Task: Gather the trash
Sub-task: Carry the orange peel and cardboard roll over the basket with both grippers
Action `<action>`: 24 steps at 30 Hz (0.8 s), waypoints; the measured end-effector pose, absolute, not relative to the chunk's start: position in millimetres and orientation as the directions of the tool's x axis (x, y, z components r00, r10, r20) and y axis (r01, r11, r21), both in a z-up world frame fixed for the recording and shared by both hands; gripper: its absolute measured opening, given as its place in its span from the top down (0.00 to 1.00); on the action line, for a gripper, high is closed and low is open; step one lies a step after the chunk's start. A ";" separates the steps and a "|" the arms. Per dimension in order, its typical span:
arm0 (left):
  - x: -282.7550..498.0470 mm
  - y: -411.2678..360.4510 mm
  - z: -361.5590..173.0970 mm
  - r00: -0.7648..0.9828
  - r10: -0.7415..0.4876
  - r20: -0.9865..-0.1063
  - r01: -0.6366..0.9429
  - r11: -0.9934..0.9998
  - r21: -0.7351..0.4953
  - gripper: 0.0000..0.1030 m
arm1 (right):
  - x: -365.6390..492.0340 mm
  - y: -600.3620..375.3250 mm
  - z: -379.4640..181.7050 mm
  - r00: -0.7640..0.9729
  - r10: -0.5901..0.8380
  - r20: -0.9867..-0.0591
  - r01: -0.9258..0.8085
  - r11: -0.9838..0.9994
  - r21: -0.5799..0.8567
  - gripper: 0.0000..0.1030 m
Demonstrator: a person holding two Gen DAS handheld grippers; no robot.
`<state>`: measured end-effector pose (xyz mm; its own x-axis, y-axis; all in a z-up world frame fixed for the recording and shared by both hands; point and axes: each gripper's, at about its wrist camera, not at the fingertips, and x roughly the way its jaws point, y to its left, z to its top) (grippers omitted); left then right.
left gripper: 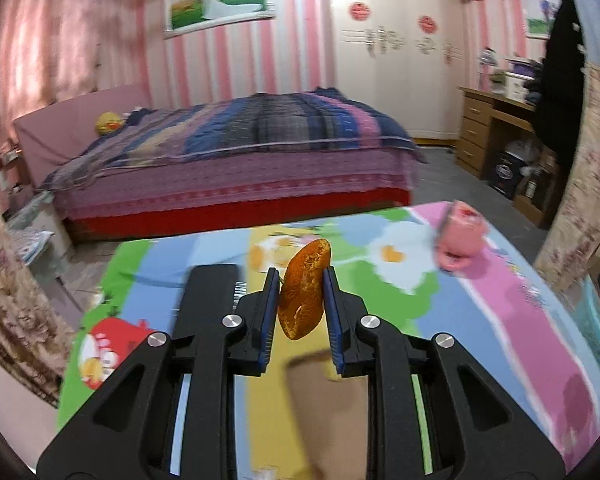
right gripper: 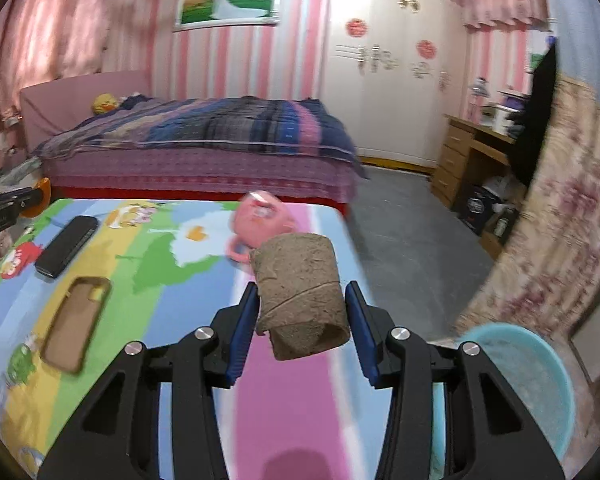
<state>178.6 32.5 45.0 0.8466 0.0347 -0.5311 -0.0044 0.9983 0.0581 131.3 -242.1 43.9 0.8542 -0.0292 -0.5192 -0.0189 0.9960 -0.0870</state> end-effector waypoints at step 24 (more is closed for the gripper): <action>157.8 -142.0 4.1 0.764 -0.201 -0.613 0.259 0.966 0.006 0.79 | 76.9 -402.7 22.1 0.819 -0.216 -0.532 0.214 0.975 -0.067 0.57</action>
